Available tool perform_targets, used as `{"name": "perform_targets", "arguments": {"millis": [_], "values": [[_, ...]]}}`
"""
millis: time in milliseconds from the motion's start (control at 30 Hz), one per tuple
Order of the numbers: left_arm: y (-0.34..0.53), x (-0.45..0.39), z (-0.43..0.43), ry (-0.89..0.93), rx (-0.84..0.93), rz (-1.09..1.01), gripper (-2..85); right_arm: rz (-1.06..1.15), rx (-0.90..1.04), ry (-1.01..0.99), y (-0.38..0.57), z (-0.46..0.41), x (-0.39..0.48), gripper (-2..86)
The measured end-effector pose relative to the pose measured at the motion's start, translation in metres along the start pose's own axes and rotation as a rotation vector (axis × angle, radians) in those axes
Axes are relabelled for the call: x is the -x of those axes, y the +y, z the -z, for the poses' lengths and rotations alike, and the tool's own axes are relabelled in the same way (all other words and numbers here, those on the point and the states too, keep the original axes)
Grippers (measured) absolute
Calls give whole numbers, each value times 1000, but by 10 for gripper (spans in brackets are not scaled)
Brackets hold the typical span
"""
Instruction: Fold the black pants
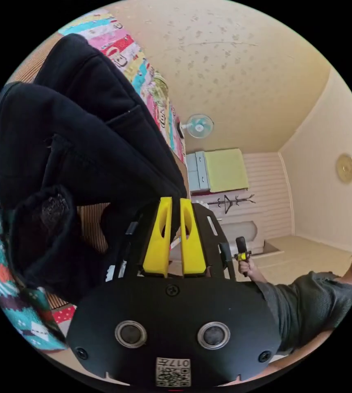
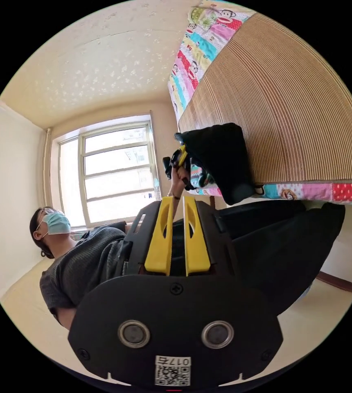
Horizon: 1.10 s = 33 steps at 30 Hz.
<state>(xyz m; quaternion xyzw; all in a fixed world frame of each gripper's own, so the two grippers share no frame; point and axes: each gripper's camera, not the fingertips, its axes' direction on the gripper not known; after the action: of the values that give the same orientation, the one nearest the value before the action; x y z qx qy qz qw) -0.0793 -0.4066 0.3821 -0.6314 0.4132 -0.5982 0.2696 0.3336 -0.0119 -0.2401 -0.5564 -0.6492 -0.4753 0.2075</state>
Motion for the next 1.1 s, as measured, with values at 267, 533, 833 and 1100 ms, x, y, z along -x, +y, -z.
{"name": "perform_targets", "arguments": {"millis": [267,533,833,1100], "values": [[116,-115,-146,99,300,-217,39,-8,371,339,-132,-146,15,271],[197,-137,-252,-172,608,-327,37,-227,594,396,-82,-179,-80,76],[217,-171,-155,138,198,-338,40,380,154,-350,9,-59,27,9],[223,-259,-80,386,51,-636,48,1262,119,-484,126,6,250,-1]]}}
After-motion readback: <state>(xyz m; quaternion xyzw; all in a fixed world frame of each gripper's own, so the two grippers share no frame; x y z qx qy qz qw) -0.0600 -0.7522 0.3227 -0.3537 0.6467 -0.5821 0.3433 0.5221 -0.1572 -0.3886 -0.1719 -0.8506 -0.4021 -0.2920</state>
